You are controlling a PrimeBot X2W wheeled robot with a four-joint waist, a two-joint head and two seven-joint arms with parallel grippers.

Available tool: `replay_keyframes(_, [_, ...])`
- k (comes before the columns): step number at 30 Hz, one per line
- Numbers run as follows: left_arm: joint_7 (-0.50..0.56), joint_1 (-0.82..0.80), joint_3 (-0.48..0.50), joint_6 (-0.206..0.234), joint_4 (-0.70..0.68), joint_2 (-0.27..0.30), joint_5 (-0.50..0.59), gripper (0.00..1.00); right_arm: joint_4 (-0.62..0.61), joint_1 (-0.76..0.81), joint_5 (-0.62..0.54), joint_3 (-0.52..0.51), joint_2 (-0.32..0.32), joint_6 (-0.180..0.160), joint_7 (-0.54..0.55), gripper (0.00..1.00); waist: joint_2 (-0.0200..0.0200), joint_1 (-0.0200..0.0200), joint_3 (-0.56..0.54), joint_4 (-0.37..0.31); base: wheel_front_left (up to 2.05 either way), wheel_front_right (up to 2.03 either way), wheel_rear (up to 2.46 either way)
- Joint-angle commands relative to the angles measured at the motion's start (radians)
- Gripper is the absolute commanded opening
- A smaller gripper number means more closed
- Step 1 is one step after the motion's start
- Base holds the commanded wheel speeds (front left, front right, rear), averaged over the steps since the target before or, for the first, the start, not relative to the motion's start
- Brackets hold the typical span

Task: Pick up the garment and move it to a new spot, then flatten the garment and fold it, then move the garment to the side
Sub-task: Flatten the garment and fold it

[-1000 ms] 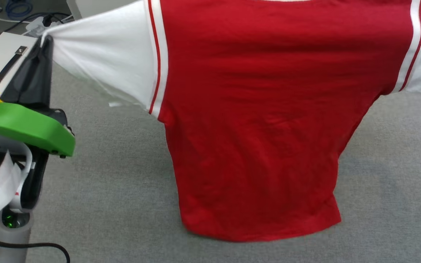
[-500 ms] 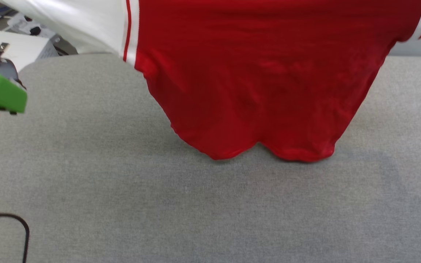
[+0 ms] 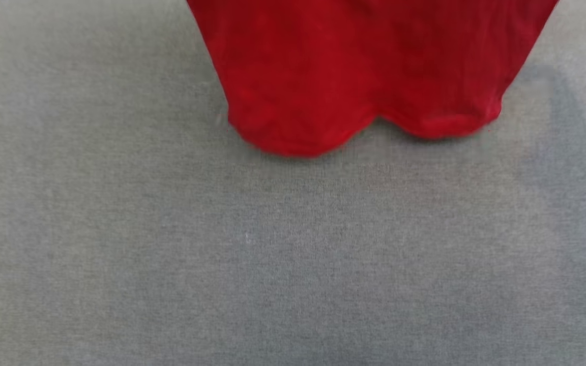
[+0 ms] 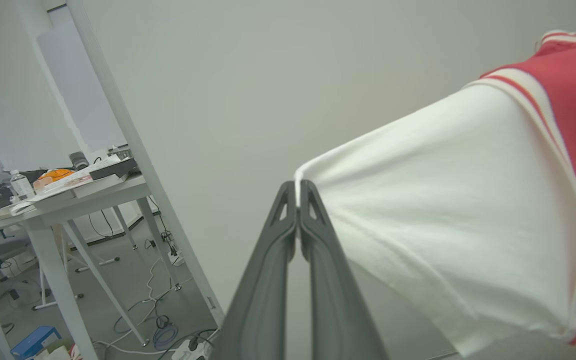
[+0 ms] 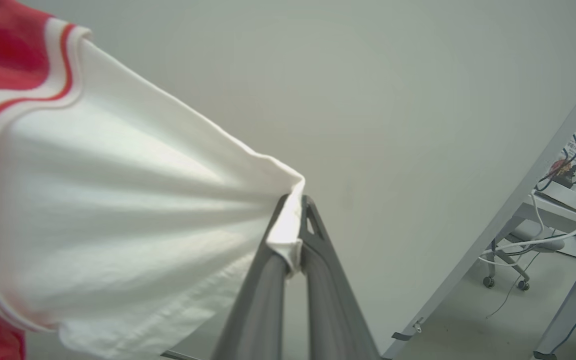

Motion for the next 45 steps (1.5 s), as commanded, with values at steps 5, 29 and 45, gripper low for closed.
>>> replay_keyframes(5, [-0.051, -0.240, -0.052, -0.017, 0.162, 0.026, 0.042, 0.00, 0.148, -0.204, -0.061, 0.053, 0.036, -0.002, -0.048, 0.00, 0.0000, 0.0000, 0.197, -0.022, 0.00, 0.00, 0.00])
replay_keyframes(29, [-0.481, -0.389, -0.269, -0.030, 0.676, -0.102, 0.026, 0.00, 0.622, -0.411, -0.165, 0.148, 0.201, -0.002, -0.386, 0.00, 0.0000, 0.0000, 0.261, 0.016, 0.00, 0.00, 0.00])
replay_keyframes(45, [-0.554, 0.293, -0.377, -0.023, 0.660, -0.153, -0.114, 0.00, 0.413, 0.273, 0.155, 0.361, 0.121, -0.002, -0.368, 0.00, 0.0000, 0.0000, -0.003, 0.043, 0.00, 0.00, 0.00])
